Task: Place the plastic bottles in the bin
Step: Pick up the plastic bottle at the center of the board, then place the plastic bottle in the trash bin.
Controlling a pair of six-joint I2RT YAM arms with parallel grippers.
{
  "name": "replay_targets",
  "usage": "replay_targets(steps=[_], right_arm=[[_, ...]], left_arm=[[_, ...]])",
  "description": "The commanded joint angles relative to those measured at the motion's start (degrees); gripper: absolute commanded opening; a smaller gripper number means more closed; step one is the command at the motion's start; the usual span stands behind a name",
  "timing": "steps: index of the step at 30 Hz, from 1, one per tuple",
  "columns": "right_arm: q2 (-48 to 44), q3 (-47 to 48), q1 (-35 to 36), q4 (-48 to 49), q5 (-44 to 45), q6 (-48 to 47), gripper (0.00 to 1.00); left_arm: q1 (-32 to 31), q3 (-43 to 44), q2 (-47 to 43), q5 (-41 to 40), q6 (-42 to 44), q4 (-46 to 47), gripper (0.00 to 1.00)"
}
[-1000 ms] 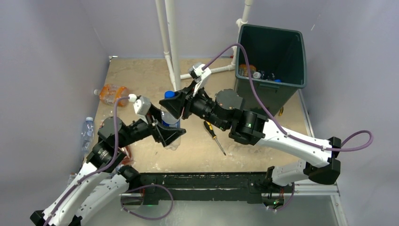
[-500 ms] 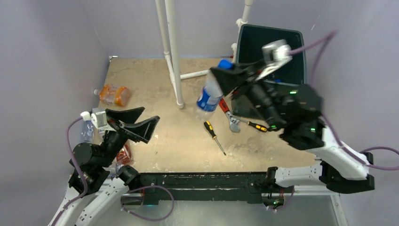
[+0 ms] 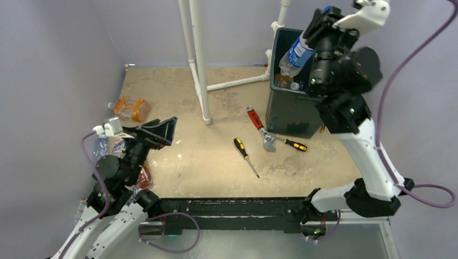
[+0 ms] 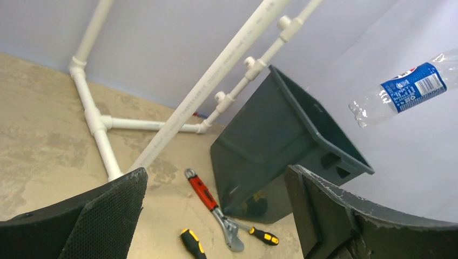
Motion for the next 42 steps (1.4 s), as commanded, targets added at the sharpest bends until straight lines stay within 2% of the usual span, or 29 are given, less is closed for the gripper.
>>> replay_targets(steps=[1, 3, 5, 10, 12, 14, 20, 26, 27, 30, 32, 38, 42], right_arm=[[2.5, 2.3, -5.1, 5.7, 1.5, -1.6, 0.00], [4.2, 1.5, -7.4, 12.2, 3.1, -6.2, 0.00], [7.3, 1.9, -12.2, 12.7, 3.7, -7.1, 0.00], [11.5, -1.7, -25.3, 2.9, 0.2, 6.6, 0.00], [12.8, -1.8, -30.1, -4.3, -4.3, 15.1, 0.00], [12.8, -4.0, -32.9, -6.7, -8.1, 19.4, 0.00], [11.1, -15.1, -34.9, -3.4, -14.5, 24.3, 0.00], [9.4, -21.7, -35.4, -3.2, -15.6, 25.1, 0.00], [8.9, -22.8, -35.5, -3.2, -16.4, 25.1, 0.09], [7.4, -24.4, -35.7, -3.1, -18.6, 25.0, 0.50], [6.8, -24.2, -35.7, -3.7, -18.9, 25.1, 0.67], [5.2, -22.9, -35.8, -4.8, -21.4, 26.2, 0.87], [3.9, -21.1, -35.7, -4.5, -21.9, 28.3, 0.90]], left_arm=[[0.1, -0.4, 6.3, -0.6, -2.7, 2.4, 0.98], [0.1, -0.2, 8.7, -0.4, -4.2, 2.1, 0.98], [0.1, -0.2, 10.8, 0.0, -5.4, 1.8, 0.98], [0.0, -1.3, 11.9, -1.4, -7.9, -0.6, 0.99], [0.0, -1.4, 10.8, -2.5, -8.5, -2.7, 0.99], [0.0, -1.3, 9.0, -2.9, -7.8, -4.8, 0.99], [0.0, -0.8, 5.1, -3.9, -4.8, -8.1, 0.99], [0.0, 0.3, 4.1, -4.0, -3.3, -10.1, 0.99], [0.1, 0.2, 4.0, -4.1, -3.3, -10.2, 0.99], [0.1, 0.0, 3.9, -4.8, -3.4, -10.5, 0.99], [0.1, 0.3, 4.2, -5.1, -3.3, -10.7, 0.99], [0.0, 1.5, 5.2, -6.3, -3.1, -12.5, 0.99], [0.1, 1.8, 4.6, -7.3, -3.2, -13.7, 0.99]])
